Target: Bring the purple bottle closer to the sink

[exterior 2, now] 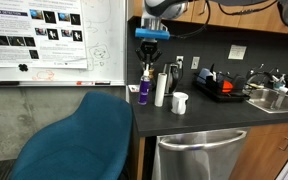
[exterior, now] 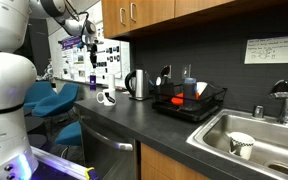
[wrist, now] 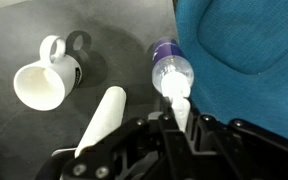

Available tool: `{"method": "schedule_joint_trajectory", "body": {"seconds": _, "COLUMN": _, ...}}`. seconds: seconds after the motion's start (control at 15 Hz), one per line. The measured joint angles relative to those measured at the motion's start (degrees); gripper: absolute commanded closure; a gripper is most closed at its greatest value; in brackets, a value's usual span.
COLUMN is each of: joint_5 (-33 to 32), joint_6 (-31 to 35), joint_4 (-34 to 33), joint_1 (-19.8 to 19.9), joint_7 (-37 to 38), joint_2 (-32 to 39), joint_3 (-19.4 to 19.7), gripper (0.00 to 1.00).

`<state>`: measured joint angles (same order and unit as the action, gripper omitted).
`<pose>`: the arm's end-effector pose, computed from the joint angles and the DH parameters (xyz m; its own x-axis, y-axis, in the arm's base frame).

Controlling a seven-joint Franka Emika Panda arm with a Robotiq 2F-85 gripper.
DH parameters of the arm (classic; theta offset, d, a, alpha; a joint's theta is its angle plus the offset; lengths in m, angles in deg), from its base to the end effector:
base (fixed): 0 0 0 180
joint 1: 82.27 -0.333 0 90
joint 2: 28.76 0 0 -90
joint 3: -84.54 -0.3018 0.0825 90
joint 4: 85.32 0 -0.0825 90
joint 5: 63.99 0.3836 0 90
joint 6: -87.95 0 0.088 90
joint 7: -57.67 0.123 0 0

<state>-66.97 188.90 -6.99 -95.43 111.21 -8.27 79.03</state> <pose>0.6365 0.1995 0.4908 0.8209 -0.5698 0.0373 -0.5695 -0.8217 -0.0206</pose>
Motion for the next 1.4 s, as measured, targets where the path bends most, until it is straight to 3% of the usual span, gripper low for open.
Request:
{"method": "schedule_joint_trajectory", "body": {"seconds": 0.67, "joint_5": -0.4, "joint_6": 0.1, "joint_4": 12.8, "joint_1": 1.1, "joint_7": -9.0, "joint_2": -13.5, "joint_3": 0.0, "gripper": 0.96}}
{"method": "schedule_joint_trajectory", "body": {"seconds": 0.93, "joint_5": -0.6, "joint_6": 0.4, "joint_4": 21.1, "joint_1": 2.4, "joint_7": -11.7, "joint_2": -22.6, "joint_3": 0.0, "gripper": 0.96}}
{"method": "schedule_joint_trajectory", "body": {"seconds": 1.0, "joint_5": -0.6, "joint_6": 0.2, "joint_4": 28.7, "joint_1": 4.3, "joint_7": -12.7, "joint_2": -29.7, "joint_3": -0.1, "gripper": 0.96}}
{"method": "schedule_joint_trajectory", "body": {"seconds": 1.07, "joint_5": -0.9, "joint_6": -0.3, "joint_4": 29.5, "joint_1": 4.7, "joint_7": -12.8, "joint_2": -30.5, "joint_3": 0.0, "gripper": 0.84}}
{"method": "schedule_joint_trajectory", "body": {"seconds": 1.4, "joint_5": -0.9, "joint_6": -0.1, "joint_4": 30.3, "joint_1": 5.5, "joint_7": -12.7, "joint_2": -30.5, "joint_3": -0.8, "gripper": 0.84}}
